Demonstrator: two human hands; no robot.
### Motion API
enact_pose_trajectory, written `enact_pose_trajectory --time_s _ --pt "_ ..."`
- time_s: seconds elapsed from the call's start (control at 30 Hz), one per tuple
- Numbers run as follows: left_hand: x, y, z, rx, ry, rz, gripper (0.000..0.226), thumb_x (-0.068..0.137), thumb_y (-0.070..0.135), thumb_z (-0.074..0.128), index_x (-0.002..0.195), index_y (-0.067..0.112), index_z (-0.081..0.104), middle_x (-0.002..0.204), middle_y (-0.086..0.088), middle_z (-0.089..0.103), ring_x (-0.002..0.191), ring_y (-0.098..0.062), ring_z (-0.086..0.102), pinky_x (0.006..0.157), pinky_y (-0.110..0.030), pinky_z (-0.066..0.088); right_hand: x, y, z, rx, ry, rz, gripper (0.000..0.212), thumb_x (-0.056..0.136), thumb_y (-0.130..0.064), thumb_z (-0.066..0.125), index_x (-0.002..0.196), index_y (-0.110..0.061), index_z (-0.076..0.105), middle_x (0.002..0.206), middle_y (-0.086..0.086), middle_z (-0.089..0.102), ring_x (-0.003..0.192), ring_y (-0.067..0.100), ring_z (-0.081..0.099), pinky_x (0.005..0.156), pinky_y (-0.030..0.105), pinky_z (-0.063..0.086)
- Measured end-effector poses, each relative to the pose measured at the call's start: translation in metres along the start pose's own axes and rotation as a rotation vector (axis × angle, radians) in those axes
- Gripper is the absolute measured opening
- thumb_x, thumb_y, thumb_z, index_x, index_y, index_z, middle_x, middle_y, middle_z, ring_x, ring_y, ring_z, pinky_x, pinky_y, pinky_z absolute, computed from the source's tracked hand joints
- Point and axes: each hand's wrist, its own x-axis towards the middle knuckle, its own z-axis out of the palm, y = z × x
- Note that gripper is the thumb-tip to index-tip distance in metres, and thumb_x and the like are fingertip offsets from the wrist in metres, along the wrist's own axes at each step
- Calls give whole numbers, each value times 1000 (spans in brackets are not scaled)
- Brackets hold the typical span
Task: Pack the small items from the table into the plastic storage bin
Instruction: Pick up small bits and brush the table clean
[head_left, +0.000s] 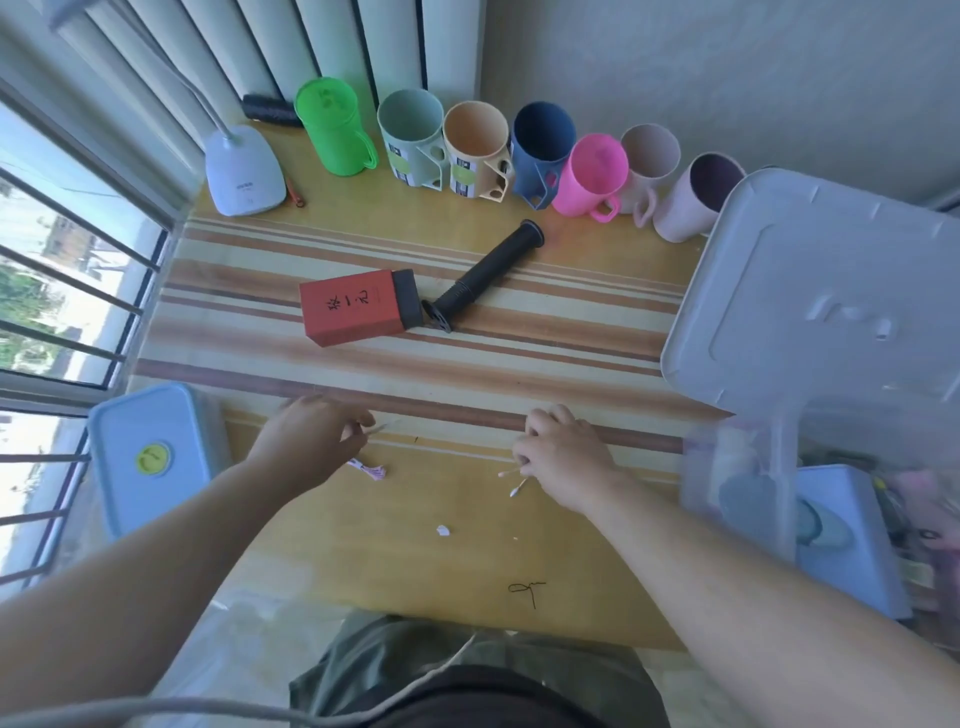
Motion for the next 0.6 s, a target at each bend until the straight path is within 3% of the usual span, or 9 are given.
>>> enact_pose_trajectory --time_s 0.17,0.27,0.37,0.5,0.6 --pt "-15 7 21 231 -104 82 18 94 45 55 106 45 69 93 23 69 96 -8 61 84 -32 45 -16 -4 22 -60 42 32 25 91 -15 73 86 -24 51 102 -4 38 101 25 38 75 34 30" --pt "-18 6 33 286 -143 41 13 92 43 55 100 45 65 93 22 69 96 -9 60 85 -32 43 -15 -9 21 -106 50 26 27 84 -8 78 90 -23 56 104 -5 41 100 24 37 76 35 29" --pt "-19 8 38 312 -143 0 13 94 47 52 92 40 63 95 17 68 96 -13 57 84 -33 40 -21 -7 19 -134 41 17 36 83 -8 80 85 -22 47 110 -1 41 102 24 33 79 36 33" --pt "-20 15 41 407 -150 -13 20 96 47 49 98 38 67 104 14 62 105 -15 56 92 -35 40 -31 -12 25 -236 4 14 28 84 4 67 98 -18 56 121 4 45 111 29 39 86 38 36" --pt "-22 20 43 430 -132 12 26 97 50 48 102 37 70 111 14 60 108 -16 54 94 -35 40 -34 -20 30 -296 -8 38 29 88 -1 65 113 -16 61 124 7 47 113 31 43 82 39 32"
